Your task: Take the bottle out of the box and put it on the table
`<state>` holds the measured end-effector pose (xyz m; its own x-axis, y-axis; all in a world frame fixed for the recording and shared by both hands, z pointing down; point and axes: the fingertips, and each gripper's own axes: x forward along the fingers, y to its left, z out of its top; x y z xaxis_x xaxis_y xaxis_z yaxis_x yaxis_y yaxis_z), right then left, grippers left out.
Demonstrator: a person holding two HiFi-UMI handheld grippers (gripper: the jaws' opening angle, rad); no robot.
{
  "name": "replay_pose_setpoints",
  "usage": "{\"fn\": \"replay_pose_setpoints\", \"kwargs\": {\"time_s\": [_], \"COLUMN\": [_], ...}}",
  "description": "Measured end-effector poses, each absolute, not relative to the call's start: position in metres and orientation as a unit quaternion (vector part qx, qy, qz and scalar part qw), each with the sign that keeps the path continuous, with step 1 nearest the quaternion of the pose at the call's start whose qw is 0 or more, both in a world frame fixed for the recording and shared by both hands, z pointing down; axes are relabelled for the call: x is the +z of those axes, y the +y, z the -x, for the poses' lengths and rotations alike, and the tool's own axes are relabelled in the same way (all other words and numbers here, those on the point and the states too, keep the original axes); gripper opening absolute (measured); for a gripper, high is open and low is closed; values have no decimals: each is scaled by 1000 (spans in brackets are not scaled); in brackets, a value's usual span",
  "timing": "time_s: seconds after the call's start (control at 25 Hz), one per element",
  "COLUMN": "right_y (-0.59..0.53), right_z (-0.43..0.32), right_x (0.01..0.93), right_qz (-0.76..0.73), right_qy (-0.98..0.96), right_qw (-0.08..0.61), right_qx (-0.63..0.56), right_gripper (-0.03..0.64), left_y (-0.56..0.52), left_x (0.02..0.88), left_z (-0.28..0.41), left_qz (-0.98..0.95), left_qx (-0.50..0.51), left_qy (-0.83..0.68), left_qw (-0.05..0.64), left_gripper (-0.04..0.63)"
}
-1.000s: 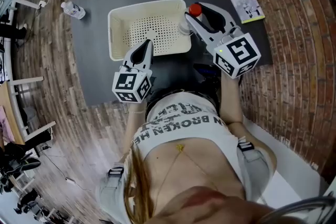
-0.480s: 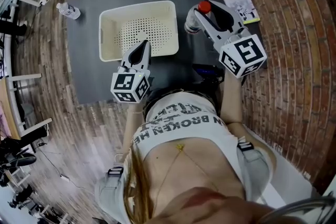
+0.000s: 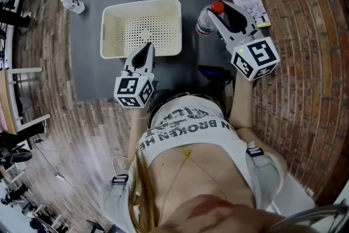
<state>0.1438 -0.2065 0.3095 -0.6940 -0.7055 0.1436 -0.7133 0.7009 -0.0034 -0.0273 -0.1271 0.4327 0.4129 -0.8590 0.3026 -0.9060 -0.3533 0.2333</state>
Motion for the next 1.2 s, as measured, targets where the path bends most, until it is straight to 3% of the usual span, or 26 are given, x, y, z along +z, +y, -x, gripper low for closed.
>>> {"fn": "replay_pose_setpoints", "kwargs": {"time_s": [1.2], "right_y": [-227], "right_z": [-168], "right_x": [388], "right_qz": [-396], "right_qy": [-907], "right_qw": [123], "right_qx": [75], "right_gripper": [150], "left_y": [-126], "left_x": [445], "left_z": [20], "left_qz": [-812], "left_qx": [74], "left_qy": [-543], "left_qw": [200], "left_gripper": [0]}}
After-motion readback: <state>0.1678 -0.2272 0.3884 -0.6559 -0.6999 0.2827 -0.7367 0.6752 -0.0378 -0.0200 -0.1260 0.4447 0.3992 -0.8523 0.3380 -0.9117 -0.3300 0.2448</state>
